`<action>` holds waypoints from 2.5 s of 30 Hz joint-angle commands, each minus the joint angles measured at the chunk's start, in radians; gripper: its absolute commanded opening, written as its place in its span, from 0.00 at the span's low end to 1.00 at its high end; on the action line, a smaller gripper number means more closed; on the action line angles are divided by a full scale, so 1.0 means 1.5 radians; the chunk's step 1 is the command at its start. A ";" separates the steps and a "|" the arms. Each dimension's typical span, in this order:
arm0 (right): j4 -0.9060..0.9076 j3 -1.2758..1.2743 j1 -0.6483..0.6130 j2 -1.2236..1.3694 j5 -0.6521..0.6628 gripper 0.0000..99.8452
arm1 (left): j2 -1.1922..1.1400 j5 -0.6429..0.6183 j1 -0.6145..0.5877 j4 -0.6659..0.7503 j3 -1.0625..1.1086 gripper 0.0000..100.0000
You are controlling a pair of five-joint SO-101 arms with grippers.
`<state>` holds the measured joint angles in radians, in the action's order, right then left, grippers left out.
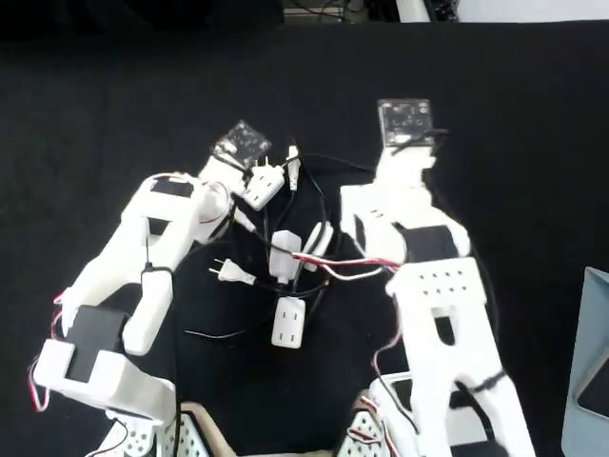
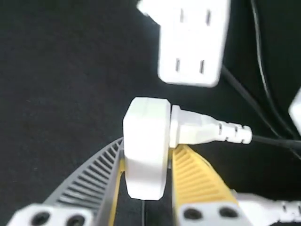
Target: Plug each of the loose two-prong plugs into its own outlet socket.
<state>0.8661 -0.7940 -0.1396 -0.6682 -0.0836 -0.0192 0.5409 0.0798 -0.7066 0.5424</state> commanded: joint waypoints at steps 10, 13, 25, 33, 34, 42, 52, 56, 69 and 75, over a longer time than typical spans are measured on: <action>-0.021 0.007 0.015 0.019 -0.007 0.02 | 0.059 -0.160 -0.009 0.014 -0.184 0.03; -0.026 0.007 0.018 0.021 -0.007 0.02 | -0.001 -0.158 -0.009 0.041 -0.258 0.03; -0.053 0.004 0.055 0.025 -0.009 0.02 | -0.368 -0.154 -0.027 0.039 -0.700 0.03; -0.053 0.003 0.055 0.025 -0.009 0.02 | -0.504 -0.159 -0.058 -0.084 -0.943 0.03; -0.053 0.003 0.055 0.025 -0.009 0.02 | -0.519 -0.159 -0.058 -0.092 -0.960 0.04; -0.049 0.003 0.055 0.025 -0.009 0.02 | -0.568 -0.287 -0.072 -0.152 -1.040 0.35; -0.049 -0.006 0.054 0.025 -0.008 0.02 | -0.564 -0.288 -0.107 -0.318 -1.168 0.32; -0.048 -0.007 0.054 0.026 -0.004 0.02 | -0.570 -0.288 -0.111 -0.485 -1.294 0.32; 0.035 0.113 0.053 0.229 -0.007 0.02 | -0.540 -0.254 -0.105 -0.704 -1.453 0.32; 0.032 0.184 0.053 0.349 -0.008 0.02 | -0.470 -0.254 -0.130 -0.705 -1.387 0.32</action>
<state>0.9106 -0.6053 -0.0675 -0.1880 -0.0867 -0.8569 0.1465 -0.0829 -1.7530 -1.5842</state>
